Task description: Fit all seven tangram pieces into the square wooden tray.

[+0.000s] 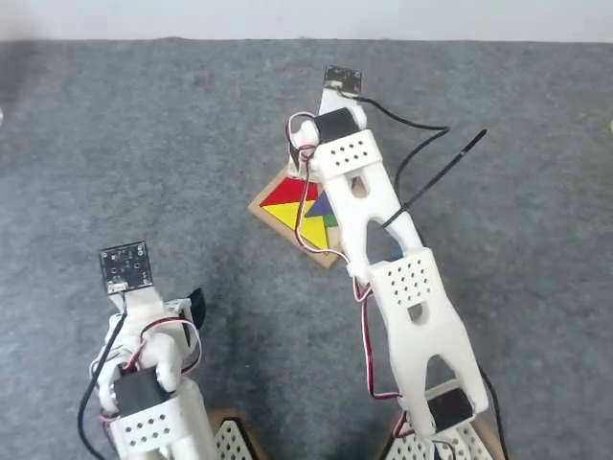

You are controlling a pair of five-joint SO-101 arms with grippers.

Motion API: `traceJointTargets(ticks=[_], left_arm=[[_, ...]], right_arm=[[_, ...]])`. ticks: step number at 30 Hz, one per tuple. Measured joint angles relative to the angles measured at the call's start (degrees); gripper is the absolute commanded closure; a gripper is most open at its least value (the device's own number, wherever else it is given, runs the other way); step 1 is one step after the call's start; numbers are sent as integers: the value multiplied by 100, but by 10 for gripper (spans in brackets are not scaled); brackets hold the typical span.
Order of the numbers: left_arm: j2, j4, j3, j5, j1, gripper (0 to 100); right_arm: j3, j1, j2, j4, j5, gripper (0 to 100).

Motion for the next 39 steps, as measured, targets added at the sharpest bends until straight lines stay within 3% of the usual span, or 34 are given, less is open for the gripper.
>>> traceJointTargets(ticks=[22, 39], left_arm=[[0, 0, 0, 0, 0, 729], [0, 0, 0, 0, 0, 729]], right_arm=[[-976, -404, 703, 589, 114, 812], [-1020, 387, 809, 651, 844, 814]])
